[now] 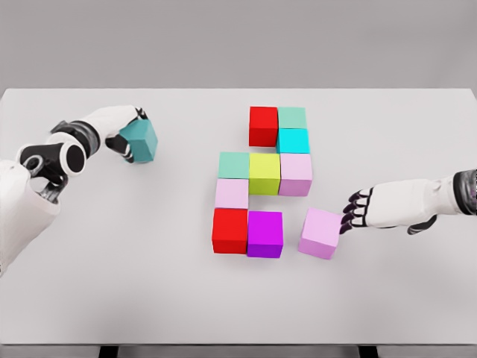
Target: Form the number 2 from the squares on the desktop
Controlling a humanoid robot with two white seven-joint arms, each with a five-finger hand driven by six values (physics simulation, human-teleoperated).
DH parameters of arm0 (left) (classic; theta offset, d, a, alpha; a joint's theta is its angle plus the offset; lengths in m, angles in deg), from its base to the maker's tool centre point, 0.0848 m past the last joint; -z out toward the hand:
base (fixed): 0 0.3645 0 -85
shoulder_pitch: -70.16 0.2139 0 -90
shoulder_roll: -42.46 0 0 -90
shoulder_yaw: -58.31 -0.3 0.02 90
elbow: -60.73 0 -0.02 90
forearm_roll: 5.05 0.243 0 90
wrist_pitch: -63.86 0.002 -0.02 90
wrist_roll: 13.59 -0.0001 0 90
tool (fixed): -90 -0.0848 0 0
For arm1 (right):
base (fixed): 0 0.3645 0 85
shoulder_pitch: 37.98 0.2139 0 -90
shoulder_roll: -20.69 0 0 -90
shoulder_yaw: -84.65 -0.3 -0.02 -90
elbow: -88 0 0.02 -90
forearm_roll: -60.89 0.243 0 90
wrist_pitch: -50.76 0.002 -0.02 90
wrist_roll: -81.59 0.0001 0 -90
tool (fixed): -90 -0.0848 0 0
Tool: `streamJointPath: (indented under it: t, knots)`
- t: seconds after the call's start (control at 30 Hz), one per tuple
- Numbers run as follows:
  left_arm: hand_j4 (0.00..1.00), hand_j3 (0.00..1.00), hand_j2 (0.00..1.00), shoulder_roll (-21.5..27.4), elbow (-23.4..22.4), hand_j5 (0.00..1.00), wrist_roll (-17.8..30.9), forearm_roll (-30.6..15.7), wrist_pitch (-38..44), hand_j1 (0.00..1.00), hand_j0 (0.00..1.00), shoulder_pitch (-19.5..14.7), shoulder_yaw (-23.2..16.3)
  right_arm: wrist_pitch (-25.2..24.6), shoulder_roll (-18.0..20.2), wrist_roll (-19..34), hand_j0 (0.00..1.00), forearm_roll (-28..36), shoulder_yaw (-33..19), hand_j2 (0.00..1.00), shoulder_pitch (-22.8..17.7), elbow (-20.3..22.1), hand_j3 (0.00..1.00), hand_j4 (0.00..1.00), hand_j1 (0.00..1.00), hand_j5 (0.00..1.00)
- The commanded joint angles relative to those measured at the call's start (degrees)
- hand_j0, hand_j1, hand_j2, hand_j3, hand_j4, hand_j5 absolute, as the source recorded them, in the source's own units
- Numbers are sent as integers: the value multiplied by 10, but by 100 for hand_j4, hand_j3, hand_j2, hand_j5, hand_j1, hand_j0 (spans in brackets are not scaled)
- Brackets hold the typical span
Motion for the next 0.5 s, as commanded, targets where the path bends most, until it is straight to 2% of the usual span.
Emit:
streamJointPath:
  t: [0.0,0.17,0.3,0.37,0.47]
  knots:
    - [48,48,48,-11,-10,48,0,3,-1,48,48,0,0,-1,-7,0,100,-1,-1,100,0,4,100,100,100,100]
    - [46,46,46,-36,-16,46,0,5,-1,46,46,-18,-1,-1,-19,0,100,-3,-1,100,4,8,100,100,100,100]
    - [46,46,46,-59,-49,46,0,8,-1,46,46,-34,-3,-1,-24,0,100,-9,1,100,4,8,100,100,100,100]
    - [46,46,46,-67,-54,46,0,11,-1,46,46,-42,-3,-1,-22,0,100,-22,-1,100,4,-1,100,100,100,100]
    - [46,46,46,-86,-65,46,0,43,-1,46,46,-45,-2,-1,-22,0,100,-28,-1,100,4,-35,100,100,100,100]
